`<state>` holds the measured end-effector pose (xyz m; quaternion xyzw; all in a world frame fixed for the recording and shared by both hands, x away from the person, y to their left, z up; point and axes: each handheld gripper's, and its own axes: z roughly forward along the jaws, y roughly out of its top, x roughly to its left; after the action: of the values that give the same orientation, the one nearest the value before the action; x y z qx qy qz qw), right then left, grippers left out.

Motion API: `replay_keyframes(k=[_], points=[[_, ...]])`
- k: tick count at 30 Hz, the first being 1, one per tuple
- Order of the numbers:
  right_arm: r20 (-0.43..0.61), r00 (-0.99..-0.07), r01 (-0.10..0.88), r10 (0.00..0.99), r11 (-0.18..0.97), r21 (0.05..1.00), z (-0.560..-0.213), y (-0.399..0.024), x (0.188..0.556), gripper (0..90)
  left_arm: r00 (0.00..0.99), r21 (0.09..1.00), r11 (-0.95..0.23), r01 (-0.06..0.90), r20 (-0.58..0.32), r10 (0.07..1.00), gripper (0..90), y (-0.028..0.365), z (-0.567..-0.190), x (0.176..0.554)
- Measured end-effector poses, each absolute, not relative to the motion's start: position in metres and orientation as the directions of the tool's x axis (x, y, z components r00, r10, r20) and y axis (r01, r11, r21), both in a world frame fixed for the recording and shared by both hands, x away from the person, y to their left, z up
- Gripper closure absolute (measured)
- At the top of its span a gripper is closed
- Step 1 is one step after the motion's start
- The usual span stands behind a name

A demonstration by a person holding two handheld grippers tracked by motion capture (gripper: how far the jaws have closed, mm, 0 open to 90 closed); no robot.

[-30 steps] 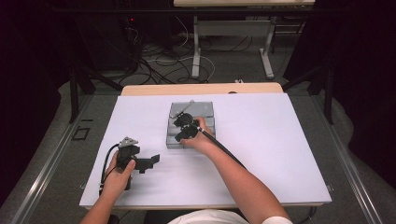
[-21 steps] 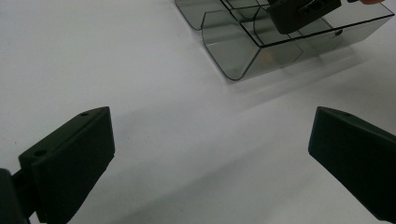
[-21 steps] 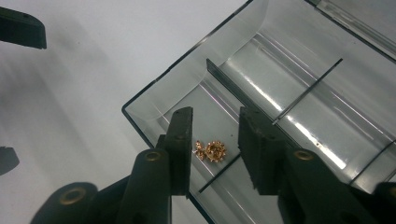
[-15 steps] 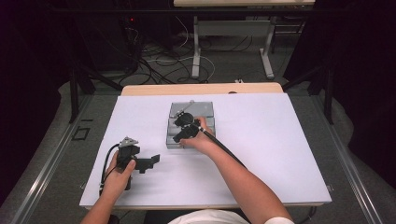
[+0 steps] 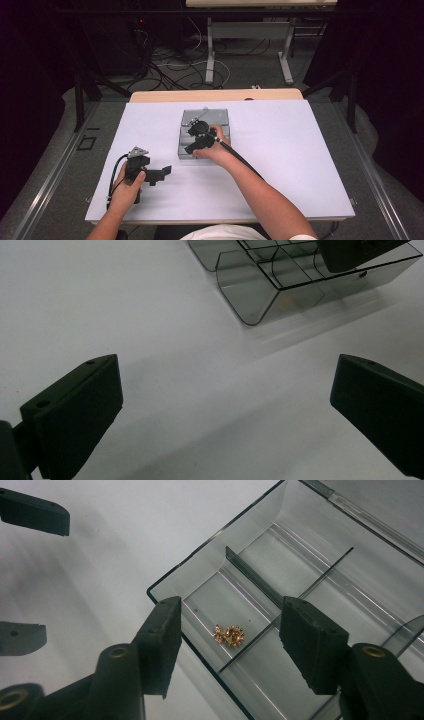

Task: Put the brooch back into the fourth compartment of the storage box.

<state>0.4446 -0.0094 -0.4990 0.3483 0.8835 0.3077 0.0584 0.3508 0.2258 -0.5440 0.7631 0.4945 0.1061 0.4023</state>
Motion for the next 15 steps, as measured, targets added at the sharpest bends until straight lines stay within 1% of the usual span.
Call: replay_keyframes(k=[5,15], points=[[0.106,-0.748,0.577,0.655,0.563,0.591,-0.496,-0.012,0.440,36.0,0.486,0.722,-0.183,0.667,-0.235,0.842,0.5,0.226,-0.544,0.351],[0.090,-0.744,0.573,0.662,0.563,0.596,-0.495,-0.024,0.432,32.3,0.480,0.727,-0.178,0.663,-0.231,0.846,0.5,0.225,-0.545,0.351]])
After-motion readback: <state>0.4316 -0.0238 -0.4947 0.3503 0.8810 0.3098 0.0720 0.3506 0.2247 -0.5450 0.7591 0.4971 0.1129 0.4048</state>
